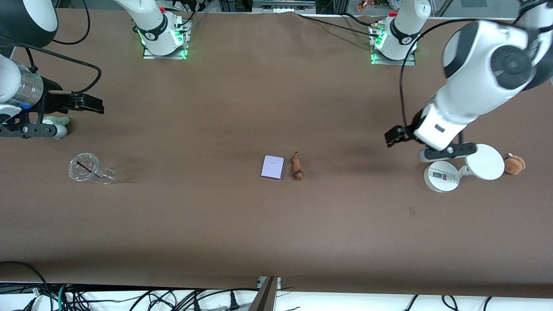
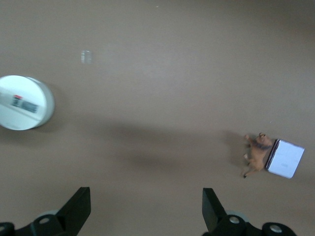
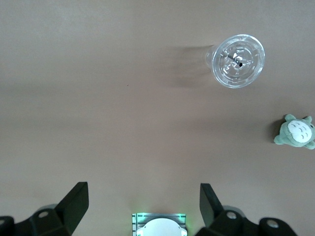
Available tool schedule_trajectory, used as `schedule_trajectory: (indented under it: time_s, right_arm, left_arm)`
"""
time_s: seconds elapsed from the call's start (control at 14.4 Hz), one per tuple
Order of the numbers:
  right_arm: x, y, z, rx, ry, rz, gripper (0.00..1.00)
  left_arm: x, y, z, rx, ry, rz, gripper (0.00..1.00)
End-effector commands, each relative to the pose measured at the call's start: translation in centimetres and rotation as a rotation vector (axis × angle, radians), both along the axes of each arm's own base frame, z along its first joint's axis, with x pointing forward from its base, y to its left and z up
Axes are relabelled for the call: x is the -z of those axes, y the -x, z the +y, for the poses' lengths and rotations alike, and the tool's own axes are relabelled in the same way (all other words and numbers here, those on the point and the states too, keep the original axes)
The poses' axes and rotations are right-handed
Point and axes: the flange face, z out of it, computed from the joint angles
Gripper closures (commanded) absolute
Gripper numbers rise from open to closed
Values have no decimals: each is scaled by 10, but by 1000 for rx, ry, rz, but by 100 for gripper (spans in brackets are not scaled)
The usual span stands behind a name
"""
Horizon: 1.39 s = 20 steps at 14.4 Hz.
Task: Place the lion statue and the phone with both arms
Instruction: 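Reach the left gripper down to the brown lion statue, then grasp the lion statue with the left gripper while the right gripper moves out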
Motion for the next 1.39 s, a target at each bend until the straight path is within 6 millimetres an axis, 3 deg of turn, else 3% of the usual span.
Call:
schedule_trajectory:
  time_s: [0.0, 0.21, 0.35, 0.49, 0.7, 1.04, 1.18, 1.25, 1.32]
  right_arm:
    - [5, -1, -3, -14, 12, 20, 0]
    - [13, -4, -2, -10, 14, 32, 0]
    - [20, -8, -2, -9, 14, 35, 0]
    - [27, -11, -1, -4, 16, 43, 0]
    - [38, -18, 2, -6, 14, 37, 0]
    - [65, -33, 17, -19, -3, 27, 0]
    - [79, -40, 31, -40, -3, 18, 0]
    - [89, -44, 40, -51, -5, 16, 0]
    - [102, -48, 52, -54, -12, 20, 0]
  left_arm:
    - [43, 1, -51, -77, 29, -17, 0]
    - [100, 9, -126, -124, 39, -10, 0]
    - [136, 7, -166, -176, 28, -17, 0]
    - [167, 4, -204, -179, -4, -34, 0]
    - [205, 11, -245, -205, -54, -50, 0]
    - [258, 11, -258, -195, -39, -68, 0]
    - [264, 8, -258, -184, -30, -78, 0]
    - [263, 7, -257, -166, -30, -80, 6]
    - [262, 7, -258, -140, -28, -81, 29]
